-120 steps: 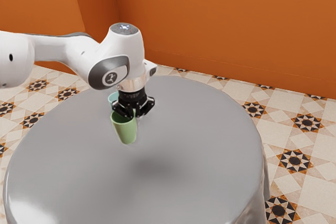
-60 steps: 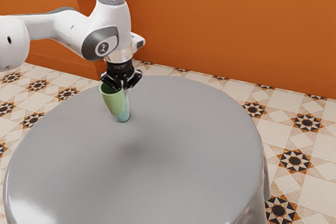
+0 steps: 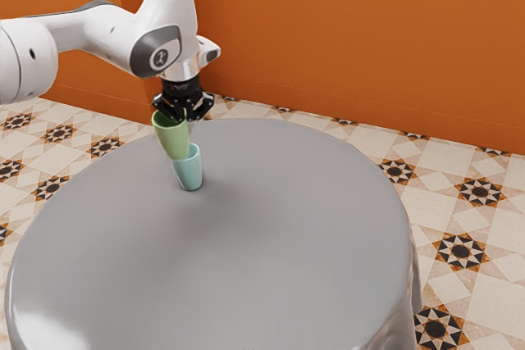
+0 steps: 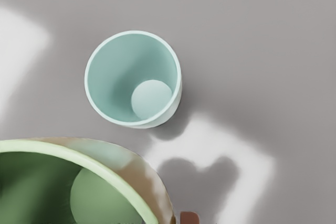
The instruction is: Place the right cup onto the left cup
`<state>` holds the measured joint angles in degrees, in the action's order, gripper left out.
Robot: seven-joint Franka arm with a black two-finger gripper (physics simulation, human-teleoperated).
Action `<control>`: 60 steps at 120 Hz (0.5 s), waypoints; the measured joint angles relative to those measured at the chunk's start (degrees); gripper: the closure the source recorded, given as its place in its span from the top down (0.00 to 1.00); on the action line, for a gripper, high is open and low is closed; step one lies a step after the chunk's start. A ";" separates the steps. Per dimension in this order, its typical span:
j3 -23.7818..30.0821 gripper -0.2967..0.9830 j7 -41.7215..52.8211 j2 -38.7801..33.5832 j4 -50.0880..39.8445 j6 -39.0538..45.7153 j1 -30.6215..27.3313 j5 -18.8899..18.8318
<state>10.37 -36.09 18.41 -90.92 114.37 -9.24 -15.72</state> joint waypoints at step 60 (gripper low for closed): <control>-0.15 0.16 8.85 8.84 11.53 -1.62 -1.90 0.02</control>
<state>10.22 -27.24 27.25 -79.39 112.74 -11.14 -15.70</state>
